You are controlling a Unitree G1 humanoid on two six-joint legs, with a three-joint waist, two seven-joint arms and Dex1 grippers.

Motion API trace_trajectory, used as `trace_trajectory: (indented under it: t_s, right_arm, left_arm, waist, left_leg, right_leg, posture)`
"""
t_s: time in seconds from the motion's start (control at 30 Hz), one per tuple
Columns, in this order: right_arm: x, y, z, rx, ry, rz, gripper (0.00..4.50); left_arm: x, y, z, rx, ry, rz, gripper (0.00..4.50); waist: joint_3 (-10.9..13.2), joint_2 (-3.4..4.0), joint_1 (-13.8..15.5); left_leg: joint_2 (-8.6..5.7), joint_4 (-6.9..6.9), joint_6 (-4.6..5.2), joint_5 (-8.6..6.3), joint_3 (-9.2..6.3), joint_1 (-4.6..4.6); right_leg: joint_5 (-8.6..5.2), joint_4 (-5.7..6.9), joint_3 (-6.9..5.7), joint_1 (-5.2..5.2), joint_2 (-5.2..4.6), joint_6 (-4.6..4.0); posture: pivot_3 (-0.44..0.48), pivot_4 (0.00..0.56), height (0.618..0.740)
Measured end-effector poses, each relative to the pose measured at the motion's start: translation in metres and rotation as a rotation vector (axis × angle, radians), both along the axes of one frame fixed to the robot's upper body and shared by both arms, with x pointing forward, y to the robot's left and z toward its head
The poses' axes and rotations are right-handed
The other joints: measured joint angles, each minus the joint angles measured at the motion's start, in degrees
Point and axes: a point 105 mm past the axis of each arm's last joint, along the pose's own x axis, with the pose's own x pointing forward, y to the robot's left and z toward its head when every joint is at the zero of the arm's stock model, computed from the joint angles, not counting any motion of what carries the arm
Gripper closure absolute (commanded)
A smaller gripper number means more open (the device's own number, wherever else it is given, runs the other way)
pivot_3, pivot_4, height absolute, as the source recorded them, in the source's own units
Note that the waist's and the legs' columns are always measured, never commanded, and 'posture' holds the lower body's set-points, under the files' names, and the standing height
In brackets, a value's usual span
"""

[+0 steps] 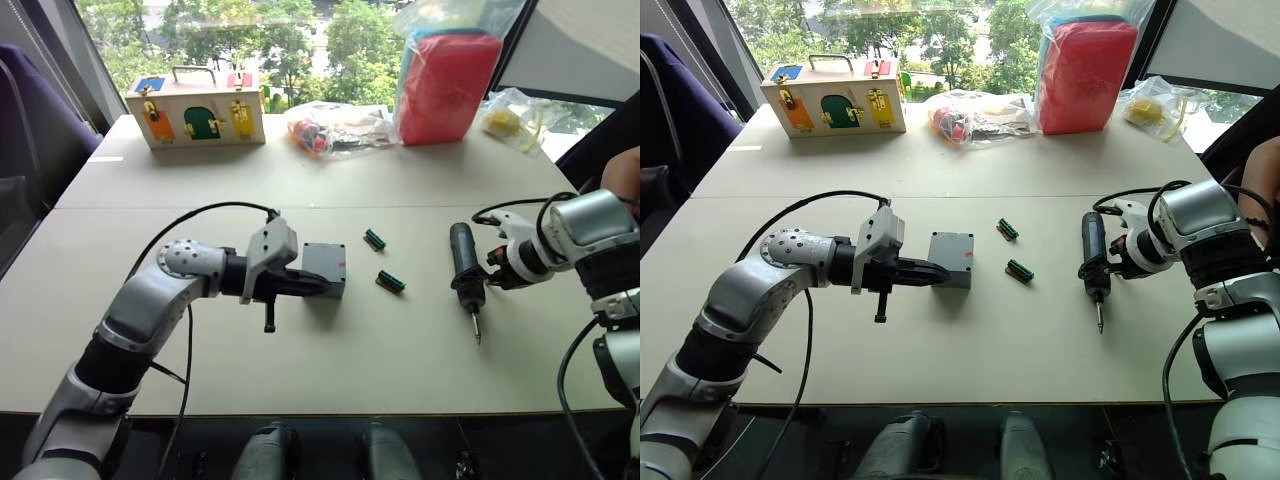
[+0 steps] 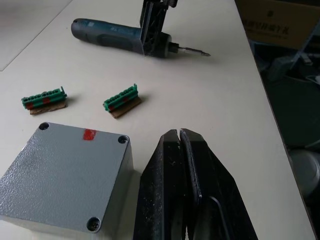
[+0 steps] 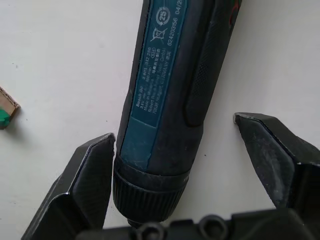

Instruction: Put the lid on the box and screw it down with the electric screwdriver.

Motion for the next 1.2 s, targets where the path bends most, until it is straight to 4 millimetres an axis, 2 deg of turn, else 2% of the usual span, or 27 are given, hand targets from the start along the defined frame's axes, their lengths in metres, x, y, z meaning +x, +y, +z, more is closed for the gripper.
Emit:
trace_trajectory:
  t_s: [0.13, 0.37, 0.47, 0.5, 0.57, 0.63, 0.7, 0.77, 0.83, 0.97, 1.07, 1.2]
  right_arm:
    - [0.005, 0.002, -0.002, -0.055, -0.007, 0.068, 2.63]
    - [0.007, 0.000, -0.002, -0.057, -0.016, 0.069, 2.64]
    - [0.030, -0.004, 0.012, -0.038, -0.143, 0.006, 2.64]
    - [0.040, -0.002, 0.024, -0.008, -0.216, -0.008, 2.64]
    - [0.065, 0.011, 0.065, 0.091, -0.458, 0.001, 2.64]
    - [0.082, 0.036, 0.121, 0.246, -0.745, 0.050, 2.64]
    - [0.082, 0.061, 0.162, 0.374, -1.002, 0.109, 2.64]
    - [0.070, 0.087, 0.185, 0.503, -1.207, 0.160, 2.64]
    - [0.055, 0.109, 0.186, 0.648, -1.309, 0.175, 2.64]
    - [0.028, 0.150, 0.157, 0.836, -1.302, 0.216, 2.64]
    - [0.015, 0.174, 0.141, 0.802, -1.310, 0.287, 2.64]
    - [0.010, 0.181, 0.129, 0.739, -1.344, 0.324, 2.64]
  left_arm:
    - [0.001, 0.001, 0.000, -0.001, -0.003, 0.012, 4.50]
    - [0.005, 0.009, 0.006, -0.008, -0.018, 0.042, 4.50]
    - [0.012, 0.016, 0.012, -0.040, -0.007, 0.073, 4.50]
    - [0.016, 0.019, 0.014, -0.049, -0.005, 0.085, 4.50]
    - [0.024, 0.023, 0.021, -0.065, -0.009, 0.109, 4.50]
    - [0.032, 0.026, 0.026, -0.084, -0.011, 0.133, 4.50]
    - [0.038, 0.031, 0.025, -0.093, 0.002, 0.160, 4.50]
    - [0.044, 0.033, 0.020, -0.098, 0.021, 0.191, 4.50]
    - [0.051, 0.035, 0.015, -0.111, 0.042, 0.226, 4.50]
    - [0.062, 0.031, 0.007, -0.129, 0.060, 0.272, 4.50]
    - [0.064, 0.024, 0.003, -0.133, 0.074, 0.270, 4.50]
    - [0.064, 0.015, -0.004, -0.145, 0.109, 0.254, 4.50]
  waist:
    - [0.00, -0.01, 0.07]
    - [-0.01, -0.02, 0.10]
    - [0.07, 0.11, 0.01]
    - [0.12, 0.18, -0.08]
    - [0.16, 0.24, -0.25]
    - [0.16, 0.23, -0.22]
    - [0.15, 0.22, -0.08]
    - [0.15, 0.21, -0.01]
    - [0.14, 0.18, 0.20]
    - [0.14, 0.18, 0.34]
    - [0.14, 0.18, 0.27]
    - [0.14, 0.18, 0.08]
  left_leg:
    - [0.00, 0.03, 0.00, 0.00, 0.00, 0.01]
    - [-0.01, 0.06, 0.01, -0.01, -0.01, 0.02]
    - [-0.05, 0.06, 0.00, 0.00, 0.04, -0.01]
    - [-0.05, 0.04, -0.05, 0.03, 0.07, -0.03]
    - [-0.02, -0.08, -0.45, 0.26, 0.12, -0.10]
    - [0.14, -0.21, -0.49, 0.29, 0.14, -0.11]
    - [0.27, -0.26, -0.49, 0.29, 0.10, -0.13]
    - [0.28, -0.21, -0.49, 0.29, 0.07, -0.14]
    - [0.24, -0.05, -0.48, 0.29, 0.05, -0.14]
    - [0.06, 0.15, -0.07, 0.06, 0.02, -0.08]
    - [-0.04, 0.14, -0.10, 0.08, 0.02, -0.08]
    - [-0.04, 0.13, -0.27, 0.18, 0.05, -0.08]
  right_leg:
    - [0.00, 0.00, -0.01, 0.04, 0.00, 0.00]
    - [0.00, 0.00, -0.02, 0.07, -0.01, 0.01]
    - [0.02, 0.05, -0.01, -0.02, -0.04, 0.01]
    - [0.02, 0.08, 0.01, -0.08, -0.03, 0.02]
    - [0.02, 0.09, 0.07, -0.25, 0.09, 0.02]
    - [0.01, 0.09, 0.08, -0.30, 0.33, 0.01]
    - [0.01, 0.11, 0.09, -0.26, 0.48, 0.00]
    - [0.01, 0.14, 0.09, -0.23, 0.51, 0.00]
    - [0.01, 0.20, 0.08, -0.15, 0.49, 0.02]
    - [0.15, 0.20, 0.06, 0.04, 0.33, 0.25]
    - [0.16, 0.21, 0.05, 0.03, 0.30, 0.26]
    - [0.15, 0.17, 0.04, 0.02, 0.33, 0.26]
  posture:
    - [0.000, 0.150, 0.740]
    - [0.000, 0.150, 0.740]
    - [0.000, 0.150, 0.740]
    - [0.000, 0.150, 0.740]
    - [0.000, 0.150, 0.740]
    - [0.000, 0.150, 0.740]
    - [0.000, 0.150, 0.740]
    - [0.000, 0.150, 0.740]
    - [0.000, 0.150, 0.740]
    - [0.000, 0.150, 0.740]
    - [0.000, 0.150, 0.740]
    - [0.000, 0.150, 0.740]
